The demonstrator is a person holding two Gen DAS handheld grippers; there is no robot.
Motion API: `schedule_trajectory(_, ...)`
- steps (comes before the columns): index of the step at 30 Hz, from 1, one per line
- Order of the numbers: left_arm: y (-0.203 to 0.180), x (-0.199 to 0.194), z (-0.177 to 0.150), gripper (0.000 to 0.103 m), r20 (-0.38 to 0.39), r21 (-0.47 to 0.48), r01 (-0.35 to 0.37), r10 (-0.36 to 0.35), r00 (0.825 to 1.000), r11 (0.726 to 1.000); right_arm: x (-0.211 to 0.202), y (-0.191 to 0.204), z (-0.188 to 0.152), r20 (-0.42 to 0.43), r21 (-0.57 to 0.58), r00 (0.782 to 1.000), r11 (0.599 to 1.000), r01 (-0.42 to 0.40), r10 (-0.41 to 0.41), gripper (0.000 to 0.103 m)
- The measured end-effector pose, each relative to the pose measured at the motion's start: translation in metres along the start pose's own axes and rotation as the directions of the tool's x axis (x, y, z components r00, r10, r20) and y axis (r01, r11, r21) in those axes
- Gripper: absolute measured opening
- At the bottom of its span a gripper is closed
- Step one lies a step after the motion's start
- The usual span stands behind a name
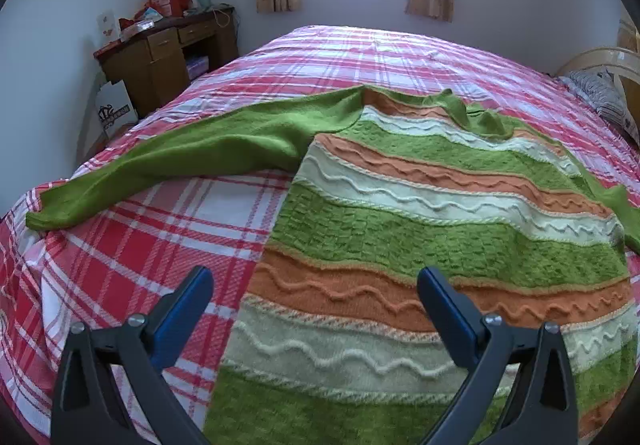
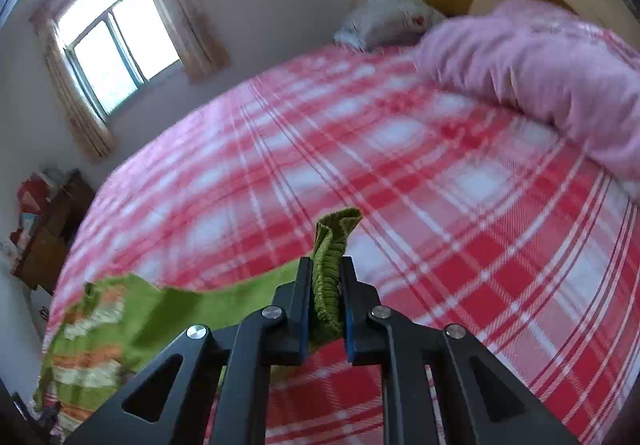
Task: Fold small clothes
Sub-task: 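Grasp the cuff of the sleeve nearest the right tool with the right tool, then lift the sleeve and fold it across the sweater body with the right tool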
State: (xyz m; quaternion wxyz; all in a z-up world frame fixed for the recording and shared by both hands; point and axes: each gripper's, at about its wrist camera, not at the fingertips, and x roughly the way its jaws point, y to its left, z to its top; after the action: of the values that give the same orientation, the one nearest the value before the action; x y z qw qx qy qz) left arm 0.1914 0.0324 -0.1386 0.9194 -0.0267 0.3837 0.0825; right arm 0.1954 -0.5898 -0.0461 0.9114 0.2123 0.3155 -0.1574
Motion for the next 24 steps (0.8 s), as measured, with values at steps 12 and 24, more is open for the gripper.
schedule_trajectory(12, 0.011, -0.013, -0.002, 0.103, 0.017, -0.030, 0.037, -0.037, 0.999, 0.999, -0.051, 0.124, 0.057, 0.066, -0.211, 0.990, 0.971, -0.110, 0.126, 0.003)
schedule_trajectory(24, 0.028, -0.011, -0.011, 0.103, 0.008, -0.067, 0.072, -0.072, 0.997, 0.995, -0.082, 0.286, 0.053, 0.045, -0.439, 0.959, 0.868, -0.232, 0.279, 0.003)
